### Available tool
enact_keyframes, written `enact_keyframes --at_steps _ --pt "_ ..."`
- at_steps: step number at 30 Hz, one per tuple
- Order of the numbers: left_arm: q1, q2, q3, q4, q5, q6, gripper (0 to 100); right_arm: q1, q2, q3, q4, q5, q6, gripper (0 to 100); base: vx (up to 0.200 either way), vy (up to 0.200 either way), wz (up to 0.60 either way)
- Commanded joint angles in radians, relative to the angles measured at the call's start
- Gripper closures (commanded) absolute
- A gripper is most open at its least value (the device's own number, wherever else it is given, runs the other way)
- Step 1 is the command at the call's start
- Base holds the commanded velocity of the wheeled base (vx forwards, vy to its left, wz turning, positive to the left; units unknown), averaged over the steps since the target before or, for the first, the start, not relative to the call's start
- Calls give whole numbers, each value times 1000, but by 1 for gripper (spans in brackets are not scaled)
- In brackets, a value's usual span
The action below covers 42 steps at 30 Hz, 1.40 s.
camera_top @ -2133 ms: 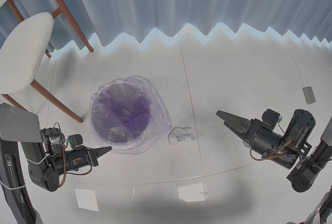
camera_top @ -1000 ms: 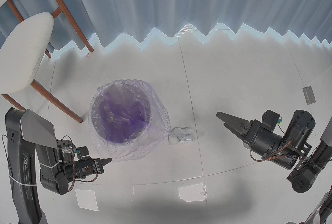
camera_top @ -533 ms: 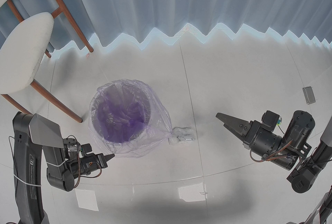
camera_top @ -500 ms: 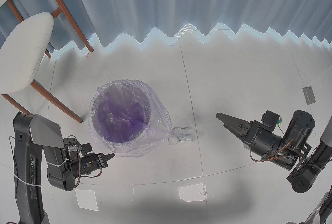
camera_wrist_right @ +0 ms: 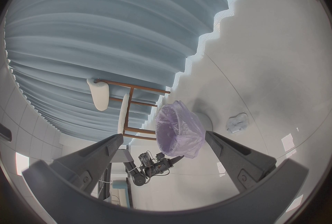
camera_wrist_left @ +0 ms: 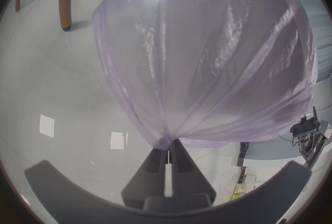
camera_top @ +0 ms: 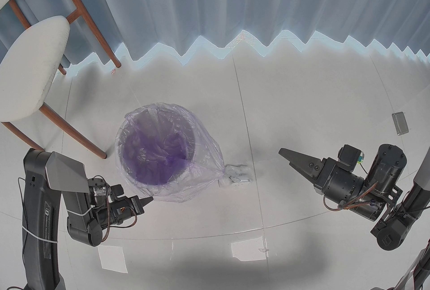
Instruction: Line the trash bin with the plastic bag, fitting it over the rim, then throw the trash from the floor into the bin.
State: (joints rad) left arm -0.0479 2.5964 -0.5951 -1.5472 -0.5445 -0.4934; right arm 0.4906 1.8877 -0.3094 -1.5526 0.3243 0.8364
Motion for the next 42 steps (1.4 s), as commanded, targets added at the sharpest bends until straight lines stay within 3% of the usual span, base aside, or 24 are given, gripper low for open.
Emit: enact_keyframes --at_steps 1,7,13,21,26,34,36,41,42 --pt "0 1 11 1 5 1 0 0 10 1 -18 -1 -2 0 0 0 0" --pt "-6 -75 77 -4 98 10 0 -1 36 1 -18 -1 -2 0 0 0 0" --pt "2 -320 224 1 97 -4 0 -26 51 -13 -18 -1 -3 0 0 0 0" --pt "-41 -639 482 1 152 10 0 -49 87 -4 -17 24 -5 0 0 0 0" --pt "-49 -730 591 1 147 38 0 -49 163 4 -17 25 -71 0 0 0 0" --pt "-112 -851 561 1 146 96 0 -49 243 -11 -18 22 -112 0 0 0 0" --pt "-196 -1006 439 7 152 79 0 -35 280 -77 -17 22 -111 0 0 0 0" --pt "-303 -1090 305 22 152 81 0 11 334 -185 -14 16 -112 0 0 0 0" --pt "-322 -1101 262 52 152 84 0 22 347 -232 -8 13 -112 100 0 0 0"
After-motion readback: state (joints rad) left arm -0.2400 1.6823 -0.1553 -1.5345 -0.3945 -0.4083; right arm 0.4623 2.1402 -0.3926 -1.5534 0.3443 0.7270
